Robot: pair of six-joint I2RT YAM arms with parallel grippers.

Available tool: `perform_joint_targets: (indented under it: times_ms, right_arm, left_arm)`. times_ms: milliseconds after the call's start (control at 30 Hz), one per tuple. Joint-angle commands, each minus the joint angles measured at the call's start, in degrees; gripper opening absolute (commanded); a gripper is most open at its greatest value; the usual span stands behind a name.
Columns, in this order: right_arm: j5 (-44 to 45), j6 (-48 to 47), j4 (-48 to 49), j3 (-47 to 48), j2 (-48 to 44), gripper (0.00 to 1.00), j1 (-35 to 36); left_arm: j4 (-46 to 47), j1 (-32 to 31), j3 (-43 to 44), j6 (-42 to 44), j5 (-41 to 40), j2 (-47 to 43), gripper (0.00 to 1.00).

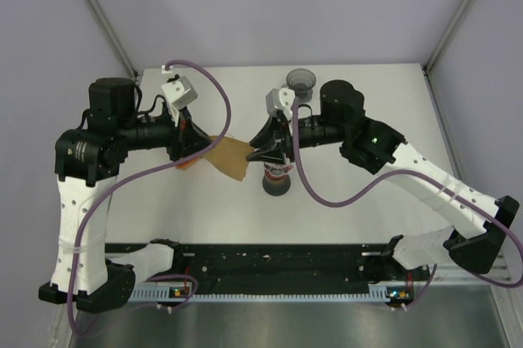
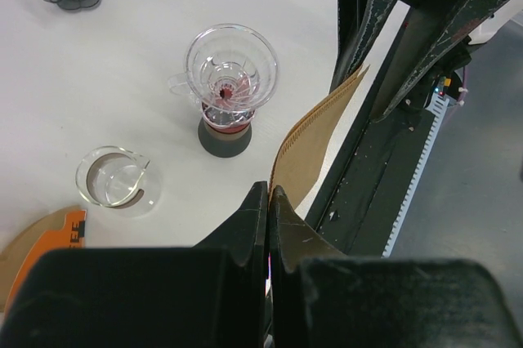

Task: Place the coffee filter in the dripper
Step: Place the coffee filter at the coffee filter holder.

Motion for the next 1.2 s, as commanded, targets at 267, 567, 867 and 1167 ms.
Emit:
perform_joint_targets:
  times_ms: [267, 567, 867, 1167]
  right_arm:
    - [4.4, 2.8, 1.0, -3.7, -2.2, 0.23, -0.5]
    - [4.9, 3.0, 0.2, -3.1, -2.6, 0.15, -0.6]
    - [2.9, 4.1, 3.7, -3.5, -3.1, 0.2, -0.6]
    - [0.5, 6.3, 7.2, -0.9, 2.4, 0.21, -0.6]
  left_arm:
    - [2.0, -0.2, 0.7, 1.0, -1.0, 0.0, 0.0]
    - [1.9, -0.2, 0.1, 1.7, -2.3, -0.1, 0.0]
    - [1.9, -0.2, 0.1, 1.7, -1.6, 0.2, 0.0]
    - [2.2, -0.2, -0.2, 1.7, -0.5, 0.2, 0.0]
